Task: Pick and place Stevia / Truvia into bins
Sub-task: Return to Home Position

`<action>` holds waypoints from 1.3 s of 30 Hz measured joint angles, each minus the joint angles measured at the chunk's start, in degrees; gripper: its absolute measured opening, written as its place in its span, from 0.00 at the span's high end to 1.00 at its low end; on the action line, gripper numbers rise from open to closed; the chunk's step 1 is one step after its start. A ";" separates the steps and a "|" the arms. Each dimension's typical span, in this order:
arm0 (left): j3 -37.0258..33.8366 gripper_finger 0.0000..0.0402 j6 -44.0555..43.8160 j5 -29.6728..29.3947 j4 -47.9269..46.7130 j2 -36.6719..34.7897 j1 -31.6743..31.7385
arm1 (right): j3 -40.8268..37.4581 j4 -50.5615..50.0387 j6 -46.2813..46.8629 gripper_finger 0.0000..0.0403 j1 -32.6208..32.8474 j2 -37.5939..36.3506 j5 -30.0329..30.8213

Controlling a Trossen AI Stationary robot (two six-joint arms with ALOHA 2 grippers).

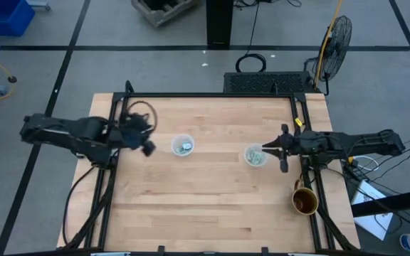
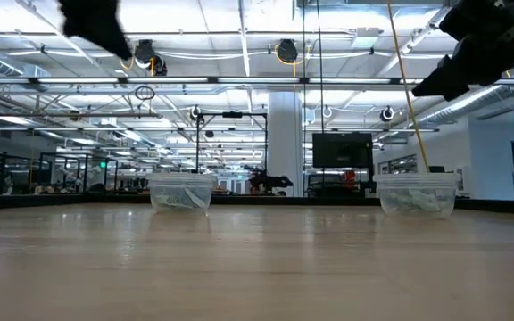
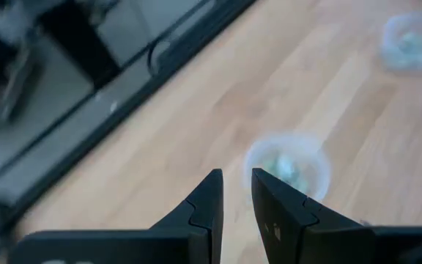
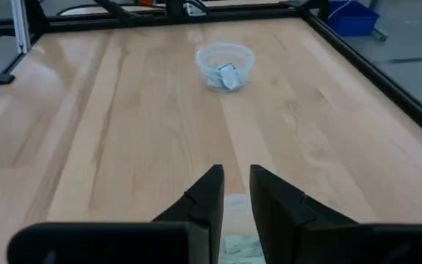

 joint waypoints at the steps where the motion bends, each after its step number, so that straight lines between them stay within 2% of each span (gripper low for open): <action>1: -0.15 0.80 -3.02 -0.59 -3.69 -1.76 -0.83 | 0.01 -0.39 -0.68 0.85 0.01 -0.10 0.01; 7: -4.38 0.80 -15.09 -9.25 -13.15 -13.18 -7.80 | -1.51 -2.70 -0.35 0.85 -0.04 -0.80 -0.01; 11: -11.43 0.80 -18.26 -14.95 -11.45 -20.71 -12.00 | -2.08 -2.07 0.27 0.85 -0.06 -1.52 -0.19; 14: -18.54 0.80 -18.52 -17.80 -5.92 -25.42 -14.28 | -2.08 0.03 -0.11 0.85 -0.08 -2.71 -1.79; 17: -26.74 0.80 -13.43 -20.00 5.49 -29.02 -15.82 | -2.08 2.06 -0.36 0.85 -0.06 -4.70 -4.89; 20: -34.78 0.80 -3.66 -20.02 21.82 -31.42 -16.26 | -2.69 5.35 0.01 0.85 0.03 -6.69 -6.19; 22: -39.49 0.80 4.55 -17.83 33.83 -32.68 -16.04 | -3.92 7.65 -0.60 0.85 0.03 -7.91 -6.26; 25: -45.28 0.80 16.62 -11.57 50.85 -34.01 -14.93 | -5.79 7.42 0.54 0.85 0.03 -10.04 -6.87; 27: -47.58 0.80 22.93 -8.83 57.29 -34.94 -13.58 | -7.26 7.46 1.56 0.85 0.03 -11.93 -8.97; 30: -48.11 0.80 26.28 -8.61 57.50 -37.86 -10.97 | -8.93 7.46 1.78 0.85 0.05 -15.37 -10.92; 36: -46.73 0.80 26.26 -6.90 49.25 -47.30 -6.76 | -9.38 2.12 1.56 0.85 0.05 -23.70 -10.75; 39: -46.73 0.80 26.20 -6.39 45.71 -52.66 -5.92 | -9.18 1.62 1.50 0.85 0.05 -23.87 -10.77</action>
